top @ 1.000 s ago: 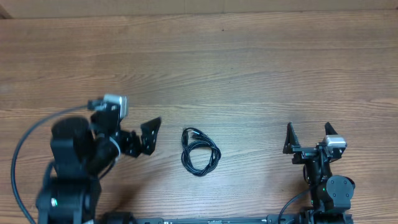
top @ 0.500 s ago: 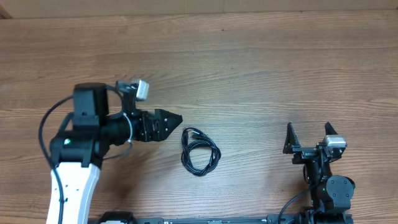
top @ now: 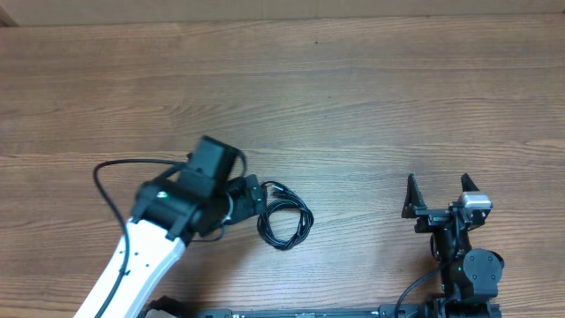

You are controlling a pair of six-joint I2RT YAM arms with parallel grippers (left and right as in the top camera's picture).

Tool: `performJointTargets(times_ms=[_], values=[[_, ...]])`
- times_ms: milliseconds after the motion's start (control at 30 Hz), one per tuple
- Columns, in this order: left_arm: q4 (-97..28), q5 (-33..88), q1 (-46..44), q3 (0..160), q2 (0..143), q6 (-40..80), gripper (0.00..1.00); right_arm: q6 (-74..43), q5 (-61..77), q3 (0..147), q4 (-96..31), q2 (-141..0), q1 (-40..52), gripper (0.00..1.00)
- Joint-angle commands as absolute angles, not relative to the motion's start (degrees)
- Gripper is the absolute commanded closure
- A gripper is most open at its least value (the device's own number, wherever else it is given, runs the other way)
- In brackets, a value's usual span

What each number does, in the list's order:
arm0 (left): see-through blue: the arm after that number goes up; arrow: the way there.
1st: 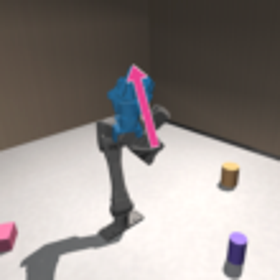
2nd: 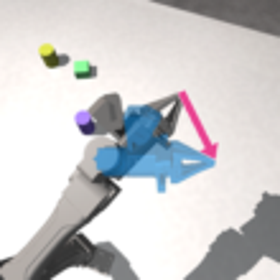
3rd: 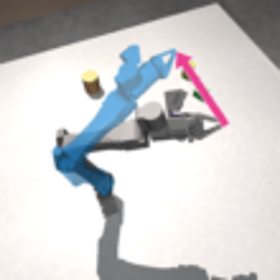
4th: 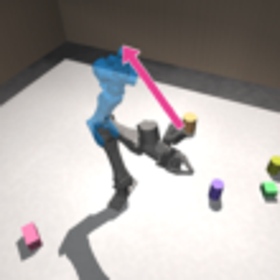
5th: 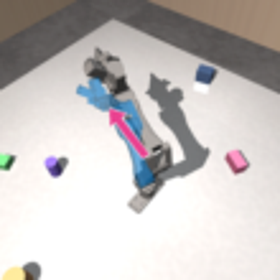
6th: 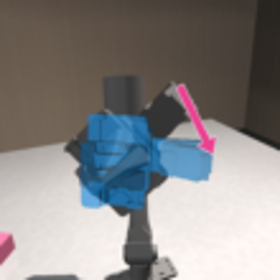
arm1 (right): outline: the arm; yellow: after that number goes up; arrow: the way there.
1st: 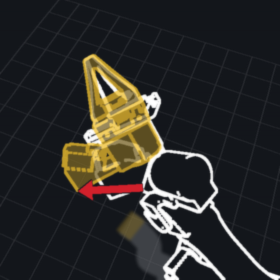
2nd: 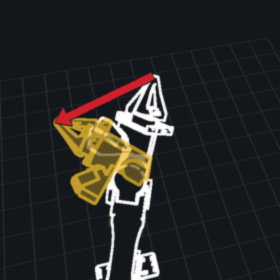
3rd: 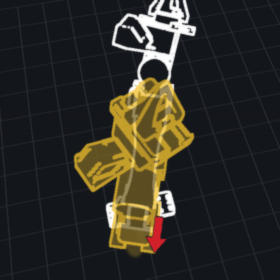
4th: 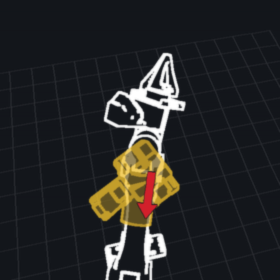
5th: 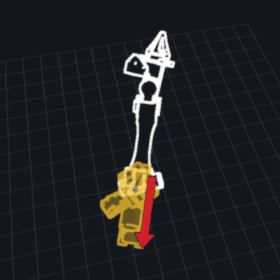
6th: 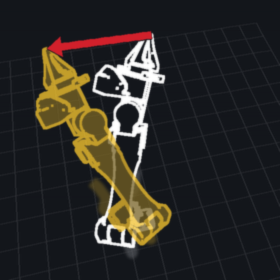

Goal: Untangle cables
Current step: 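Move the left gripper forward over the coiled black cable, then lower the left gripper and pinch the cable coil near a connector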

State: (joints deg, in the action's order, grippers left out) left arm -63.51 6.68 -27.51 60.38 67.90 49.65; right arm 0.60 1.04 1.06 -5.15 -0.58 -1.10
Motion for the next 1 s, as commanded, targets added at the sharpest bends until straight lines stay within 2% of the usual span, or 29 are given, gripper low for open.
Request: performJointTargets(times_ms=[0, 100, 167, 233, 367, 600, 733, 967], values=[[-63.4, -0.7, -31.9, 61.1, 71.8, 61.8, 0.1, 0.2, 0.5, 0.4, -4.8, -0.2, -1.3, 0.0], [-62.6, -2.2, -33.6, 61.1, 75.6, 62.4, 0.08, 0.2, 0.5, 0.4, -4.8, -0.2, -1.3, 0.0], [-62.3, -2.7, -33.8, 61.1, 78.1, 61.4, 0.1, 0.2, 0.5, 0.4, -4.8, -0.2, -1.3, 0.0], [-61.3, -3.0, -33.8, 61.1, 80.5, 56.9, 0.14, 0.2, 0.5, 0.4, -4.8, -0.2, -1.3, 0.0], [-58.3, -3.0, -33.8, 61.1, 84.6, 46.8, 0.16, 0.2, 0.5, 0.4, -4.8, -0.2, -1.3, 0.0], [-54.7, -1.6, -33.8, 61.1, 90.7, 48.1, 0.16, 0.2, 0.5, 0.4, -4.8, -0.2, -1.3, 0.0], [-53.8, -1.2, -33.8, 61.1, 94.5, 52.0, 0.24, 0.2, 0.5, 0.4, -4.8, -0.2, -1.3, 0.0], [-50.0, -0.2, -33.8, 61.1, 99.9, 57.3, 0.23, 0.2, 0.5, 0.4, -4.8, -0.2, -1.3, 0.0]])
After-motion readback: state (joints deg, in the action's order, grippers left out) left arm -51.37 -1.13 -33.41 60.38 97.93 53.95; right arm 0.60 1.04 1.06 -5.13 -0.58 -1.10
